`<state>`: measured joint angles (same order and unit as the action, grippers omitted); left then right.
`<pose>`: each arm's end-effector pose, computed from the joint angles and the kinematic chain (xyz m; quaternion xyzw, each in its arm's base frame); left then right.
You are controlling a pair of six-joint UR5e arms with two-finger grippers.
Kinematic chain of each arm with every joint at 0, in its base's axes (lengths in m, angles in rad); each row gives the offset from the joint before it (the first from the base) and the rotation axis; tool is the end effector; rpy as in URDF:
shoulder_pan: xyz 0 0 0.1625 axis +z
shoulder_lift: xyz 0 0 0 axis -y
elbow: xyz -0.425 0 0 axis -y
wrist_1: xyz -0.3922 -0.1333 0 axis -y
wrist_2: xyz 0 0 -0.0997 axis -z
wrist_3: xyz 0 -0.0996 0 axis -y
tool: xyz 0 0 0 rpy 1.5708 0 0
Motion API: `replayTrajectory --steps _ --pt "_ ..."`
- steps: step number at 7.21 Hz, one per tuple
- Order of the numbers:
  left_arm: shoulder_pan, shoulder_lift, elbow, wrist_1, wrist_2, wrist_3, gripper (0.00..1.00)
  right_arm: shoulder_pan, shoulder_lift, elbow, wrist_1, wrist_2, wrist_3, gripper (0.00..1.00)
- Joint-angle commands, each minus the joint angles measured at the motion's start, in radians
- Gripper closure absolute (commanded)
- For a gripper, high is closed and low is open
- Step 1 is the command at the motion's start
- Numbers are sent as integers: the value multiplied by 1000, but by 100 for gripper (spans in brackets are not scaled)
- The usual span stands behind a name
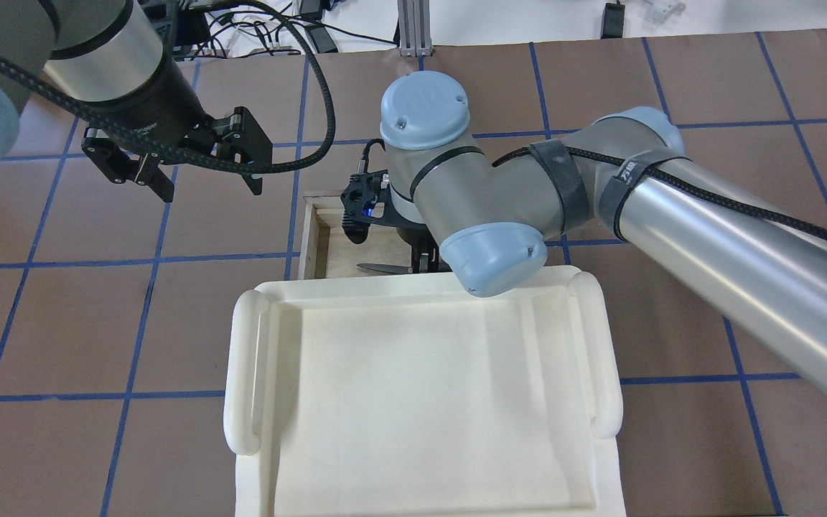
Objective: Put scissors in drawer and close it
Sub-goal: 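Lower the scissors into the drawer and open the right gripper, then raise the right gripper away from the drawer while the left arm moves up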
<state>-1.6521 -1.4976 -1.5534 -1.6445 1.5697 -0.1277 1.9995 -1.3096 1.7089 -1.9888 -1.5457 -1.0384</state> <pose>-0.1704 -0.4485 0.5239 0.0232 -0.9997 0.0083 0.0014 0.3616 -0.4644 0.3229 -0.6695 0.7426 -0.0127 0.0092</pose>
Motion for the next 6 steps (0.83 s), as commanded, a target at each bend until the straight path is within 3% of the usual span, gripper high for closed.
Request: replayTrajectory --steps 1,3,4,6 --pt "2 2 1 0 1 3 0 -11 -2 -80 27 -2 -8 0" --pt "0 -9 4 18 22 10 0 -51 -19 -141 97 -10 -11 0" --pt "2 -27 1 105 23 10 0 -111 -45 -179 207 -4 -38 0" --pt "2 -36 1 137 21 8 0 -288 -92 -183 260 1 -236 0"
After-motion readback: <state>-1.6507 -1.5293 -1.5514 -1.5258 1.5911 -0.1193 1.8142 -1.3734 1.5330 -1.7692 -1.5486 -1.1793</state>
